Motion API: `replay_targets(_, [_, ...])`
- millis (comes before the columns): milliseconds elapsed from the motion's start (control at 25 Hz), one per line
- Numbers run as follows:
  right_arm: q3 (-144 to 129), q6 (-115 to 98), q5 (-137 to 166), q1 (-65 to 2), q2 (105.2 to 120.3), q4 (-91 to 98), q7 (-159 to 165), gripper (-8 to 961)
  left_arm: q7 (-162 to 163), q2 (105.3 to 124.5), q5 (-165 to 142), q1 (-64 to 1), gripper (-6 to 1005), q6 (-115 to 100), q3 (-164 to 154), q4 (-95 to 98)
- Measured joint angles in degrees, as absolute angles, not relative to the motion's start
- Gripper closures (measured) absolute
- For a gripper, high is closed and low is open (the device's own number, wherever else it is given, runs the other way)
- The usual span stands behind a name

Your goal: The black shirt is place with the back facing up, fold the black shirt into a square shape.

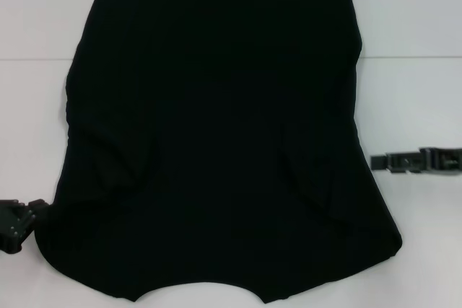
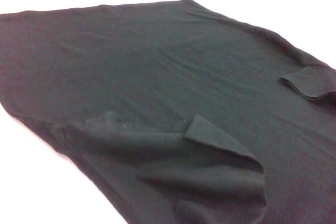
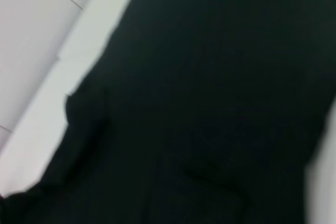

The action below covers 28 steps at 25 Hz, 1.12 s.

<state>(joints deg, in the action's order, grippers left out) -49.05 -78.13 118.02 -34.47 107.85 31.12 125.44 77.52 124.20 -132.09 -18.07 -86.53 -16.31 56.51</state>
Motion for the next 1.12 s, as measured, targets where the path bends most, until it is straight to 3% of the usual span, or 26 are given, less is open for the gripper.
replay_targets(360, [-48.87, -78.59, 122.6, -32.89, 106.9, 31.02, 127.42, 220, 77.21, 124.19, -131.36, -17.35, 979, -86.63, -15.87, 54.63])
replay_targets(800, [-49.22, -78.95, 126.06, -34.05, 108.93, 30.97, 127.76, 220, 77.02, 124.04, -130.95, -17.38, 980, -87.19, -15.54, 54.31])
replay_targets(1120, [-49.08, -78.98, 126.28, -34.1, 109.08, 30.99, 128.01, 219, 76.99, 124.01, -131.02, -17.31, 980, -87.28, -15.65, 54.56])
